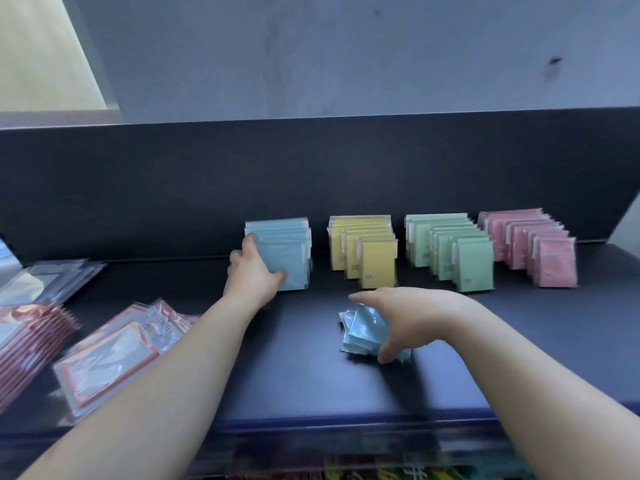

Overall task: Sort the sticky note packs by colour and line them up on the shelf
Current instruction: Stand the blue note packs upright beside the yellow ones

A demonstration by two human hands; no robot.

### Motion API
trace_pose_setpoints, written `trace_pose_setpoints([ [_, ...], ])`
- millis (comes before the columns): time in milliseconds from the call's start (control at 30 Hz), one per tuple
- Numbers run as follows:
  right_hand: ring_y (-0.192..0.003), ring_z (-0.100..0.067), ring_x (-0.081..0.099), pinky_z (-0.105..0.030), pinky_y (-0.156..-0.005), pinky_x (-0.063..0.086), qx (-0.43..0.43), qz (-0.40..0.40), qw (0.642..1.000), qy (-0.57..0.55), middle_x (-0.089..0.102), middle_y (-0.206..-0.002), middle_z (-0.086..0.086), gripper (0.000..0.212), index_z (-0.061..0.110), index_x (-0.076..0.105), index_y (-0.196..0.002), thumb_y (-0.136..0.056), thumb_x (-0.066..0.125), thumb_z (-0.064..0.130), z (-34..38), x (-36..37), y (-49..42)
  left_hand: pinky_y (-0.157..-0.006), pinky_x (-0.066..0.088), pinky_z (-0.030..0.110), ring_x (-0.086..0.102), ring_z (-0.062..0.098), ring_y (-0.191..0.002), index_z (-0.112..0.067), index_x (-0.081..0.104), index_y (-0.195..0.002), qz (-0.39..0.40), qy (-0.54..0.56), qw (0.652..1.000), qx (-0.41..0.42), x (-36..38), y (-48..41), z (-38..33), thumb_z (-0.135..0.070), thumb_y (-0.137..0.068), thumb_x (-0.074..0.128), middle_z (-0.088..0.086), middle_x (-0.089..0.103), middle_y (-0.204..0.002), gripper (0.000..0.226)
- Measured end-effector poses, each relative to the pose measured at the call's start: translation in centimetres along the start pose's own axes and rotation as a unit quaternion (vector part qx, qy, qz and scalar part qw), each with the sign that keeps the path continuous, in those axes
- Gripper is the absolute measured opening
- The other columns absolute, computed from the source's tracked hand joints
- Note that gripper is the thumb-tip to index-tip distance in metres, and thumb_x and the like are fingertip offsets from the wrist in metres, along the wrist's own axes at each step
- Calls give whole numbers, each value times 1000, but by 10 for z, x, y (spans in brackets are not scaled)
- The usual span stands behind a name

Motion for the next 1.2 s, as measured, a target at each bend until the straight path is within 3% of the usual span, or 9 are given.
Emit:
trace_pose_setpoints([
  [100, -132, -18, 39, -29, -99, 40, -10, -24, 1000, -16, 35, -149, 8, 98, 34, 11, -151, -76, 73, 34, -3, 1, -4, -104, 34, 44, 23, 32, -131, -25, -1, -152, -35, -43, 998, 19, -5, 10, -8, -29, -82, 70, 11, 22, -141, 100],
  [200, -133, -18, 38, -28, -100, 37, -22, -28, 999, -33, 33, -151, 7, 100, 33, 9, -152, -76, 74, 37, -8, 1, -3, -105, 33, 43, 23, 30, -133, -22, 4, -152, -47, -50, 996, 55, -9, 28, -24, -31, -86, 66, 10, 22, -144, 91],
  [400, -126, -28, 40, -40, -102, 40, -7, -85, 995, 51, 43, -139, -6, 94, 23, 11, -151, -79, 59, 60, -5, 10, -6, -93, 41, 29, 49, 21, -121, -19, 31, -146, 185, -124, 972, 74, 15, 69, -40, -44, -92, 52, 4, 41, -143, 64],
  [567, -123, -27, 43, -40, -99, 43, -34, -51, 997, 49, 43, -135, -7, 106, 26, 3, -152, -75, 68, 58, -4, 13, 0, -95, 40, 25, 51, 15, -120, -21, 43, -141, 213, -51, 974, 60, 24, 81, -39, -41, -95, 51, -2, 51, -136, 51],
  [667, -113, -28, 51, -41, -90, 49, -48, -89, 993, 57, 50, -126, -7, 96, 24, 10, -151, -77, 68, 45, -4, 13, -1, -83, 44, 29, 56, 13, -92, -21, 62, -113, 254, 48, 965, 46, 31, 87, -41, -36, -96, 50, 1, 64, -109, 26],
  [767, -108, -29, 53, -41, -84, 51, -53, -117, 990, 52, 51, -123, -7, 95, 24, 9, -150, -76, 67, 43, -2, 17, -5, -72, 42, 31, 51, 15, -76, -15, 68, -101, 275, 77, 957, 51, 33, 92, -42, -41, -90, 55, -1, 63, -85, 31],
  [900, -115, -26, 48, -39, -90, 48, -65, -150, 986, -40, 46, -128, -5, 103, 27, 2, -151, -74, 67, 44, -4, 23, -12, -70, 43, 25, 61, 9, -77, -22, 69, -98, 250, 94, 962, 46, 35, 91, -42, -32, -88, 64, -3, 73, -93, 14],
  [1133, -130, -20, 33, -34, -104, 38, -88, -198, 960, -180, 33, -137, -2, 110, 25, -8, -152, -75, 69, 43, -2, 36, -23, -89, 52, 31, 63, 13, -96, -28, 48, -118, 191, 210, 958, 38, 38, 92, -42, -11, -85, 70, -3, 60, -112, 43],
  [1200, -131, -15, 32, -25, -105, 34, -100, -195, 941, -259, 33, -140, 1, 118, 24, -12, -151, -73, 74, 44, -2, 34, -24, -91, 53, 33, 64, 13, -101, -29, 44, -124, 182, 262, 946, 53, 37, 93, -46, -2, -84, 68, -6, 58, -117, 54],
])
Point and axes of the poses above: each hand's wrist, its own y-axis away from the middle knuckle, its own x-axis out of the palm, z = x × y, the point moved 2 cm from there along -y, towards the middle knuckle
